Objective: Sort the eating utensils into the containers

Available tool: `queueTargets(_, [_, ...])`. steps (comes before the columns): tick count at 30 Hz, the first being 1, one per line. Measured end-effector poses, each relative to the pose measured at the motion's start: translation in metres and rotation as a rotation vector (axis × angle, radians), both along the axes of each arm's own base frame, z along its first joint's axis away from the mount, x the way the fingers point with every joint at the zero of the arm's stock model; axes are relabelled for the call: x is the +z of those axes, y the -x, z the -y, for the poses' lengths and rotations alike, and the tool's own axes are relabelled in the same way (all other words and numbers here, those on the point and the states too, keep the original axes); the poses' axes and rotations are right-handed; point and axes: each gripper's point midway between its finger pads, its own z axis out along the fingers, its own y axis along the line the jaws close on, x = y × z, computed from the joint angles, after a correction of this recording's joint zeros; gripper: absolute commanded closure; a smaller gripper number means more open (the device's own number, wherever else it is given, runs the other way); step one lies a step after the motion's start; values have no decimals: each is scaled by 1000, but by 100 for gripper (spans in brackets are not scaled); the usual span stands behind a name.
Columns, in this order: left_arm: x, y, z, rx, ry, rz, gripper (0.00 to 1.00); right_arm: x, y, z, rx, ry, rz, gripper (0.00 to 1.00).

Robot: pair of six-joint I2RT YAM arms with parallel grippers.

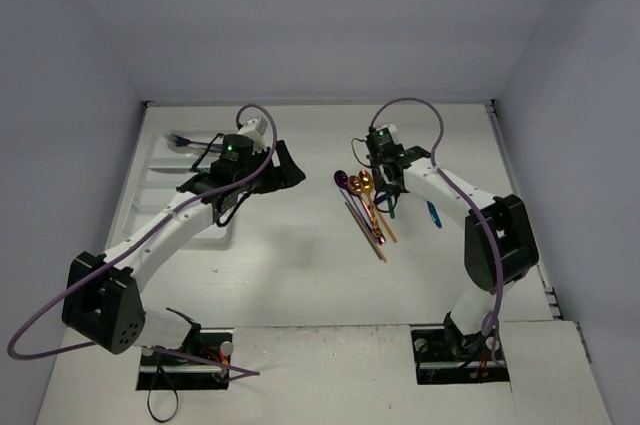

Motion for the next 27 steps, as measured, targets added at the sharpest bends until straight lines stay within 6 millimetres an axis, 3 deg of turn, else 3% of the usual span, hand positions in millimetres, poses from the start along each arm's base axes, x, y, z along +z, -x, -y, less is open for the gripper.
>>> queueTargets(5, [17,-6,19,-33,97,35,35,51,-1,-19,121,-101,88,100])
queueTargets(12, [34,-11,48,-96,155,65,36,103,24,-56,332,-303,139,100])
queueTargets(21, [65,-27,75,-127,213,136,39,113,50,-88,474,-425,94,100])
queueTargets(27, [66,-29,86,-137,218,139,39,112,51,-86,461,-410,104,100])
